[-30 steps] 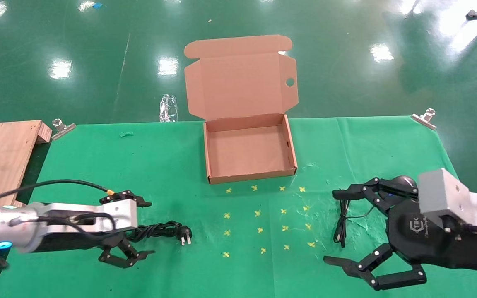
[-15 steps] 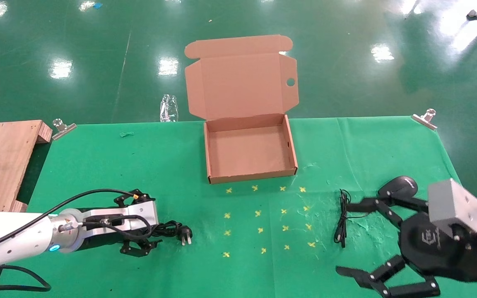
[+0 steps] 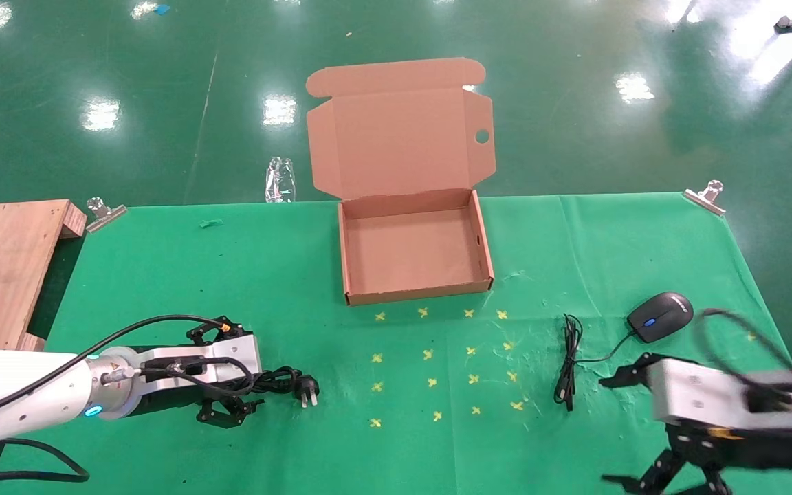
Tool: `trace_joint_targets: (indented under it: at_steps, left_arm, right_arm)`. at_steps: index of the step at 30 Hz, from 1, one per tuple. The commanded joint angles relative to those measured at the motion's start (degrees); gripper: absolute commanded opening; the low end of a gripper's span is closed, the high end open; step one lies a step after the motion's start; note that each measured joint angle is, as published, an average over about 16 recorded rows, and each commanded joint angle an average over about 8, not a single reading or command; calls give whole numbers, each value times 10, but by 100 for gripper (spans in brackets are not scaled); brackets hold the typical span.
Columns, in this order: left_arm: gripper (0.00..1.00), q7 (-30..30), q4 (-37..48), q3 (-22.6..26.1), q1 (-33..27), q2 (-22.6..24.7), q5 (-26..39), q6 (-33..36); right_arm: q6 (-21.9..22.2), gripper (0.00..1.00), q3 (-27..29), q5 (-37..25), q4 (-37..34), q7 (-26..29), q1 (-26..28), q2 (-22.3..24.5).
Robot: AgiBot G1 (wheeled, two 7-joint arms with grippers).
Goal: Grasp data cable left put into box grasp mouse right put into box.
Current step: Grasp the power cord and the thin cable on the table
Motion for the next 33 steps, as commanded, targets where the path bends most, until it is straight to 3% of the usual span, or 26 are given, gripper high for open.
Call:
trace_joint_targets:
  at_steps: [1,7,14,31,32,33]
  left_arm:
    - [100,0,0,0,0,0,0,0]
    - [100,0,0,0,0,0,0,0]
    - [100,0,0,0,0,0,0,0]
    - [100,0,0,0,0,0,0,0]
    - [94,0,0,0,0,0,0,0]
    - [82,0,0,0,0,0,1,0]
  right_arm:
    - [-9,100,-26,-72,-1,-3,35,-27]
    - [-25,100,-100,-201,-13,-61,98,-121]
    - [-15,100,-155,-299,-39,-89,117,-182]
    - [54,100,-190,-368,-180,-167,142,-265]
    - [56,100,-191,-370,-187,-171,143,-269]
    - [59,92,-192,-372,-194,-175,145,-272]
